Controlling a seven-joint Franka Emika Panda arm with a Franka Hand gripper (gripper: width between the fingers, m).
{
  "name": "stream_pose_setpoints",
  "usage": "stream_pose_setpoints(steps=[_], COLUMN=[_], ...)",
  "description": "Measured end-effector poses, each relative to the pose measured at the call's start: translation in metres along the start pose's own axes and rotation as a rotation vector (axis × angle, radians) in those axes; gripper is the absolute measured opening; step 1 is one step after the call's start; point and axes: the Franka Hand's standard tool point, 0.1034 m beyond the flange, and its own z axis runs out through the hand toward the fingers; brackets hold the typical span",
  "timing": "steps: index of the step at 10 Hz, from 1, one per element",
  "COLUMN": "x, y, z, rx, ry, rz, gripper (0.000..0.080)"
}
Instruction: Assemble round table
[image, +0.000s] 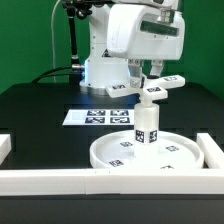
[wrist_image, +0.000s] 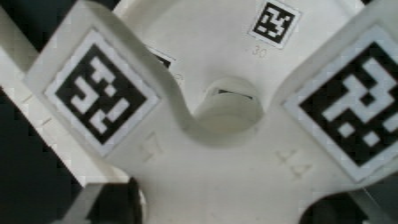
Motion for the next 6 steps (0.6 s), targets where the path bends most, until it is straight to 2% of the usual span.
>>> stream_pose_setpoints(steps=[6], x=[-0.0005], y=[-0.0060], z=[0.0101], rx=[0.012], ry=[-0.010], rz=[-0.006], gripper=[0.0438])
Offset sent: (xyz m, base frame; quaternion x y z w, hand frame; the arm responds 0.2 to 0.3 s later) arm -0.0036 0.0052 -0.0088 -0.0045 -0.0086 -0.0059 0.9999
